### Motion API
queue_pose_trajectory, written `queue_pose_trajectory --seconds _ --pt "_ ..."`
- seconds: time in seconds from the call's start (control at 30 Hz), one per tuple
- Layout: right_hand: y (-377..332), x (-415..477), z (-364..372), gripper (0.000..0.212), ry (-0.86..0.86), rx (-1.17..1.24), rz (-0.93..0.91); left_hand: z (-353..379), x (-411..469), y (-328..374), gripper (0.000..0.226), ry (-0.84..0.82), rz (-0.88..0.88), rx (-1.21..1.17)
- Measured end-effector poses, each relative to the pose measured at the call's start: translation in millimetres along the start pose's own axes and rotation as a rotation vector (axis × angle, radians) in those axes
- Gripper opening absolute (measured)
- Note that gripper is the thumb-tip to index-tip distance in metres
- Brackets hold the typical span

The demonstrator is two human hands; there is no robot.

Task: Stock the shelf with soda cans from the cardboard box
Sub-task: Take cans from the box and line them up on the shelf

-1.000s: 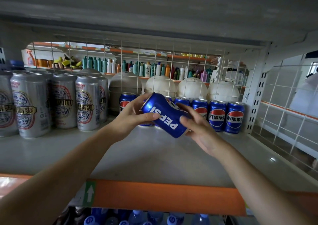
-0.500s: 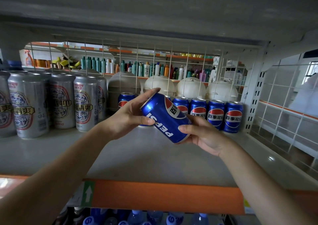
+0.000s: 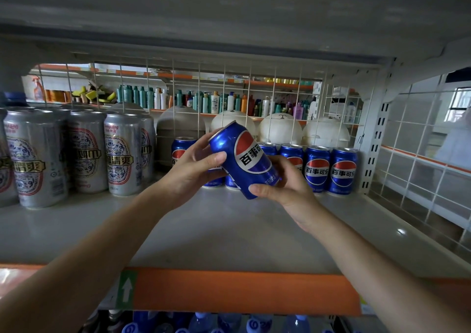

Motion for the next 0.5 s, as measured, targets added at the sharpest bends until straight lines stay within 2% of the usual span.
queue_pose_trajectory --seconds 0.13,0.23,0.4,0.5 --pt "2 1 5 0.083 -0.006 -0.118 -0.025 -2 2 -3 0.094 0.098 0.043 0.006" --pt "4 2 8 0.098 -0.071 -0.082 0.013 -6 3 -3 0.094 0.145 0.054 0.016" --pt "3 2 9 0.118 -0.186 0.086 0.123 -8 -1 3 0.084 0.062 0.064 0.036" --pt "-3 -2 7 0.110 -0.273 0.183 0.196 -5 -4 7 0.075 -0.018 0.066 0.048"
Point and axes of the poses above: each hand's wrist, its own x-axis towards the middle knuckle, its own z-axis out of the palm, y = z × x, the point moved 4 cm from there along x, towards the middle knuckle, and after that the axes turned 8 degrees about -z, right-handed, at the moved point
